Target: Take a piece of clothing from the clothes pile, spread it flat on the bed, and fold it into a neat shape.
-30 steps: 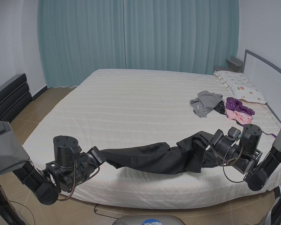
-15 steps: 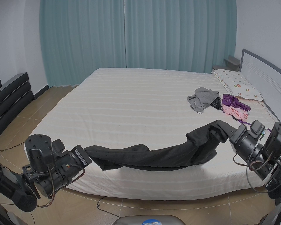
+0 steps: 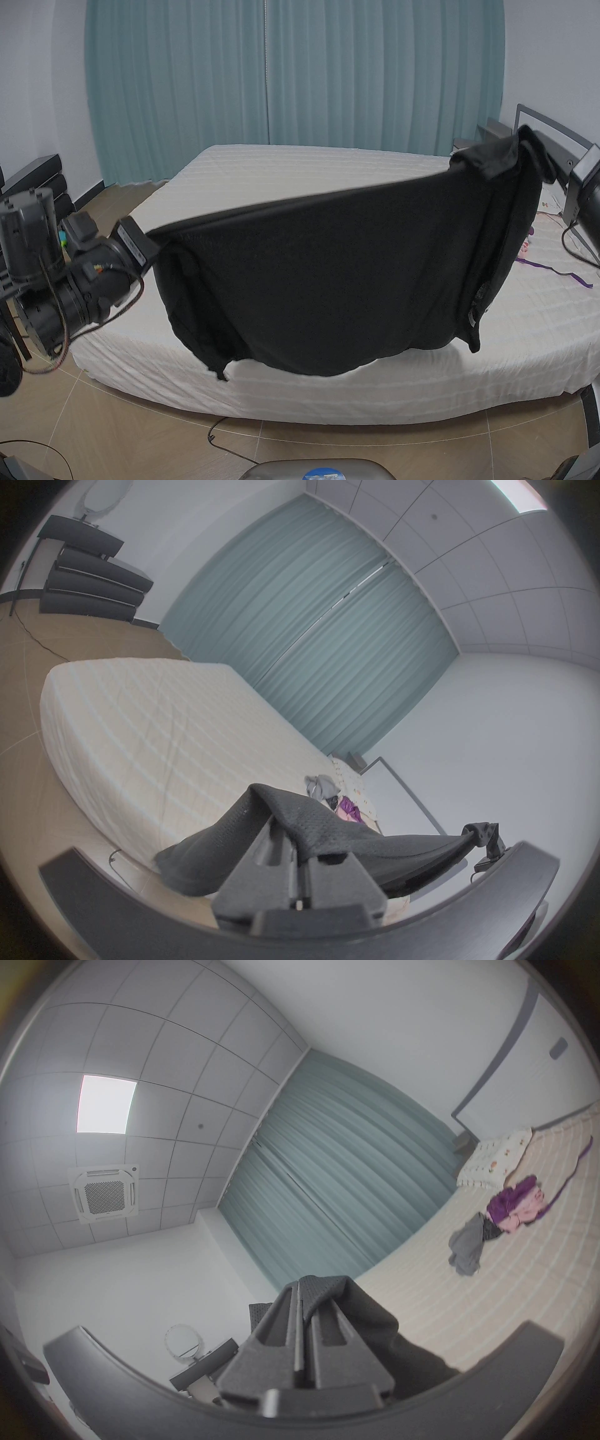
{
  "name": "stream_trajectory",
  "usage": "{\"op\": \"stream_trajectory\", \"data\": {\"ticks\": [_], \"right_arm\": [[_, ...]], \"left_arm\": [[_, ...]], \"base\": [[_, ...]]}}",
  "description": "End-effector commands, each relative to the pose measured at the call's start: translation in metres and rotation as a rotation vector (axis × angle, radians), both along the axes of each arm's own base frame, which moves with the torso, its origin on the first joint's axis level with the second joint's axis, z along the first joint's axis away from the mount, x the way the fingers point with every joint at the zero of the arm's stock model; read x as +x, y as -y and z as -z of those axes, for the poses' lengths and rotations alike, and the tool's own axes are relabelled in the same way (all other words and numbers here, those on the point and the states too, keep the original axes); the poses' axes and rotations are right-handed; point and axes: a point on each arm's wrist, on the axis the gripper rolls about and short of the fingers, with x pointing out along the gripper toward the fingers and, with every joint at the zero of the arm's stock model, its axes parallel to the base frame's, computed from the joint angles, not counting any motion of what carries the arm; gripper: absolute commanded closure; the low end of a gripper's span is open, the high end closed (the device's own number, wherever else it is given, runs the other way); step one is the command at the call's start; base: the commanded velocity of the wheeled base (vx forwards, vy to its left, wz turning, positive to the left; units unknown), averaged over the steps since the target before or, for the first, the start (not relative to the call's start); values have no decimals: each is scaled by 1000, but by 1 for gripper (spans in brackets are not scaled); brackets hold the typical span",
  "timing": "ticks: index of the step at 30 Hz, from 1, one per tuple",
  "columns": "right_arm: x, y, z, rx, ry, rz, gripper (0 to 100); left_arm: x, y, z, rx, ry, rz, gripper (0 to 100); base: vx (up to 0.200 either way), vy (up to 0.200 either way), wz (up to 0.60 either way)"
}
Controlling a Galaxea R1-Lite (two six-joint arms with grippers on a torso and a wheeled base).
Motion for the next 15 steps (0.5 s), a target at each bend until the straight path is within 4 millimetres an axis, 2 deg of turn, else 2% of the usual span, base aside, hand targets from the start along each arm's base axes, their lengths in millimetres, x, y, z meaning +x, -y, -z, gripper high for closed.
{"op": "stream_trajectory", "data": {"ticks": [1,2,3,5,10,11,15], "right_arm": [[34,6,-15,-31,11,89,100],[36,6,-14,-32,10,90,100],[54,5,-10,-45,-12,110,100],[72,0,-3,-57,-44,115,100],[109,-7,13,-89,-78,135,100],[122,-10,18,-95,-72,139,100],[149,-15,31,-129,-55,162,100]], "left_arm": [[24,3,-22,-10,31,-33,100],[25,3,-22,-8,28,-33,100],[38,9,-17,1,9,-33,100],[52,15,-11,11,-12,-38,100],[84,20,0,25,-41,-65,100],[95,20,4,30,-50,-79,100],[119,16,12,57,-55,-110,100]], "base": [[0,0,0],[0,0,0],[0,0,0],[0,0,0],[200,0,0],[200,0,0],[200,0,0]]}}
